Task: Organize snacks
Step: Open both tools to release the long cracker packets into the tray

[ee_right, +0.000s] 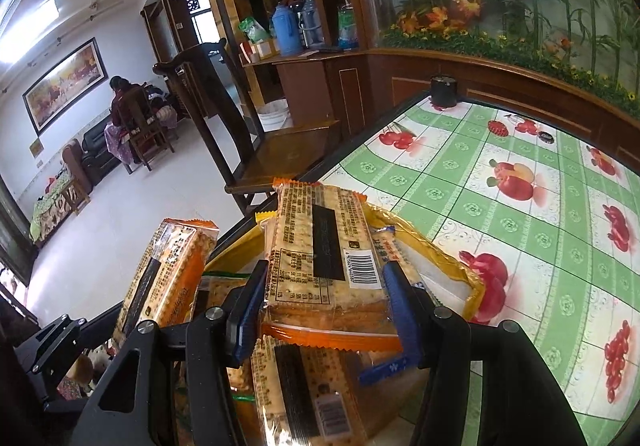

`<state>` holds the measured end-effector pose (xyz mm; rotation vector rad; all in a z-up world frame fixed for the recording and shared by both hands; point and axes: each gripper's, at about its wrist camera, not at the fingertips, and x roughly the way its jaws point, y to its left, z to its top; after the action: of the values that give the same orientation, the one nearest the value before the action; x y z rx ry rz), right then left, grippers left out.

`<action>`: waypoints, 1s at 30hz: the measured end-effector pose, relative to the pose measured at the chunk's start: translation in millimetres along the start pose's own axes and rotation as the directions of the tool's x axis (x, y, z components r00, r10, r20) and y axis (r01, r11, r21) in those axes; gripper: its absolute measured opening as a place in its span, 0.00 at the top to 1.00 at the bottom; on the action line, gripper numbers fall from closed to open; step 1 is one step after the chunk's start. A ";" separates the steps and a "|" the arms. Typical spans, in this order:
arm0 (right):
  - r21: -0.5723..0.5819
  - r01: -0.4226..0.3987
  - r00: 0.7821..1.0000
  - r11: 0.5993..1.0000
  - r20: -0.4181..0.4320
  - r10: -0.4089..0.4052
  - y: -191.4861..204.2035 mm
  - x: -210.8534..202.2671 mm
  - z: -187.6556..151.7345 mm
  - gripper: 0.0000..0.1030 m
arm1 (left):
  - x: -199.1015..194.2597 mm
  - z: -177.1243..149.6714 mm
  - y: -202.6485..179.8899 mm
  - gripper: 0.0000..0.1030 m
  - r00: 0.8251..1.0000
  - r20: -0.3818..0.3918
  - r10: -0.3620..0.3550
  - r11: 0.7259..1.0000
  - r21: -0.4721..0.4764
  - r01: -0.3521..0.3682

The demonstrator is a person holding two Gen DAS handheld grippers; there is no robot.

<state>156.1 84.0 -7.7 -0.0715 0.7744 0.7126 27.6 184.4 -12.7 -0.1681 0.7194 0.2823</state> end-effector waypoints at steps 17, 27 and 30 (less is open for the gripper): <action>-0.038 0.006 1.000 0.999 -0.023 -0.007 10.3 24.2 11.0 0.43 | 13.1 6.0 -13.8 0.49 1.000 -0.031 -0.007 0.999 0.038 0.008; -0.026 -0.006 0.999 1.000 -0.038 0.005 8.4 25.5 10.5 0.31 | 21.7 9.7 -18.0 0.49 0.998 -0.059 -0.002 0.998 0.057 0.006; -0.010 -0.003 1.000 1.000 -0.019 0.003 3.8 17.0 9.7 0.18 | 21.6 9.5 -19.5 0.49 0.998 -0.060 0.001 0.998 0.063 0.003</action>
<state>168.3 99.5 -11.2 -0.0867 0.7896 0.7196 55.1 172.4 -19.0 -0.1177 0.7865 0.2544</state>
